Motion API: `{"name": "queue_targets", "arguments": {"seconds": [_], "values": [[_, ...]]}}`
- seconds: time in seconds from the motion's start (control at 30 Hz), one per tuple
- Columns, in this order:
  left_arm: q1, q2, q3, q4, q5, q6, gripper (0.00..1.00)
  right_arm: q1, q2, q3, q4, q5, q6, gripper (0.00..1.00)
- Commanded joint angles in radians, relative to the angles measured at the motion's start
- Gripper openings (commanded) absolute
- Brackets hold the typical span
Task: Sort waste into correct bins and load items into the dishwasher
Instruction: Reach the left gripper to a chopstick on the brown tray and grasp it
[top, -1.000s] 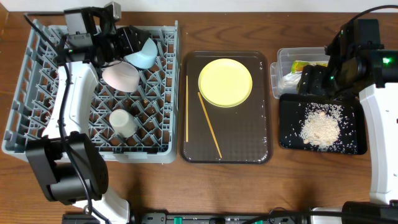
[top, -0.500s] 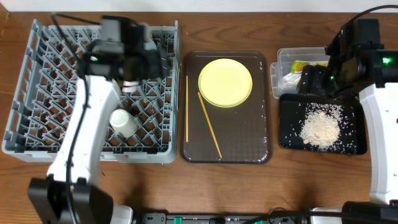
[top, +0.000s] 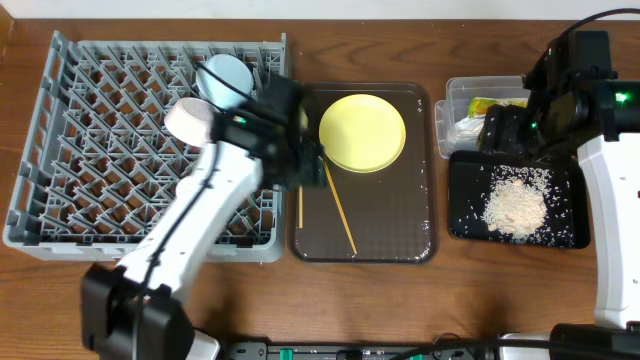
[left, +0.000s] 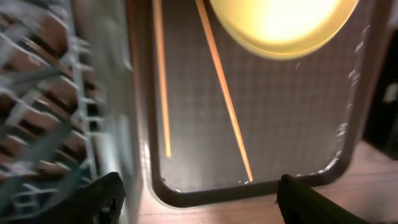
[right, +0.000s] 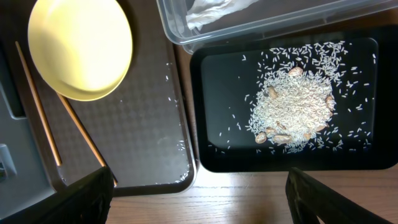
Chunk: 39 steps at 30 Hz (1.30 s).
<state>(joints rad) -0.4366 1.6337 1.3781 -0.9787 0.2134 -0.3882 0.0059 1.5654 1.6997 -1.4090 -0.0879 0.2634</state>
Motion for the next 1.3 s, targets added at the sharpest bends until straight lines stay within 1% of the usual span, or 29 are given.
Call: {"name": "queue_targets", "arguments": {"seconds": [0.0, 0.1, 0.23, 0.33, 0.47, 0.6, 0.83, 0.9, 0.97, 1.0, 1.07, 1.27], "values": [[-0.071, 0.048, -0.031, 0.028, -0.051, -0.074, 0.82, 0.008, 0.003, 0.001, 0.002, 0.013, 0.013, 0.87], [-0.123, 0.095, -0.032, 0.055, -0.051, -0.080, 0.81, 0.008, 0.003, 0.001, 0.002, 0.013, 0.013, 0.87], [-0.159, 0.170, -0.032, 0.087, -0.050, -0.156, 0.79, 0.008, 0.003, 0.001, 0.002, 0.013, 0.013, 0.87], [-0.165, 0.219, -0.032, 0.106, -0.050, -0.187, 0.79, 0.008, 0.003, 0.001, 0.002, 0.013, 0.012, 0.87], [-0.165, 0.278, -0.032, 0.134, -0.051, -0.190, 0.77, 0.008, 0.003, 0.001, 0.002, 0.013, 0.010, 0.87], [-0.166, 0.337, -0.032, 0.166, -0.050, -0.190, 0.72, 0.008, 0.003, 0.001, 0.002, 0.013, 0.009, 0.87], [-0.172, 0.424, -0.032, 0.189, -0.050, -0.190, 0.70, 0.008, 0.003, 0.001, 0.002, 0.013, 0.009, 0.87], [-0.174, 0.439, -0.032, 0.189, -0.050, -0.190, 0.66, 0.008, 0.003, 0.001, 0.002, 0.013, 0.009, 0.87], [-0.177, 0.447, -0.032, 0.184, -0.050, -0.190, 0.45, 0.008, 0.003, 0.001, 0.002, 0.013, 0.009, 0.87], [-0.178, 0.448, -0.032, 0.180, -0.050, -0.190, 0.39, 0.008, 0.003, 0.001, 0.002, 0.013, 0.009, 0.87], [-0.179, 0.448, -0.032, 0.177, -0.050, -0.190, 0.32, 0.008, 0.003, 0.001, 0.002, 0.013, 0.009, 0.87], [-0.179, 0.448, -0.032, 0.171, -0.049, -0.190, 0.22, 0.008, 0.003, 0.001, 0.002, 0.013, 0.009, 0.87]]}}
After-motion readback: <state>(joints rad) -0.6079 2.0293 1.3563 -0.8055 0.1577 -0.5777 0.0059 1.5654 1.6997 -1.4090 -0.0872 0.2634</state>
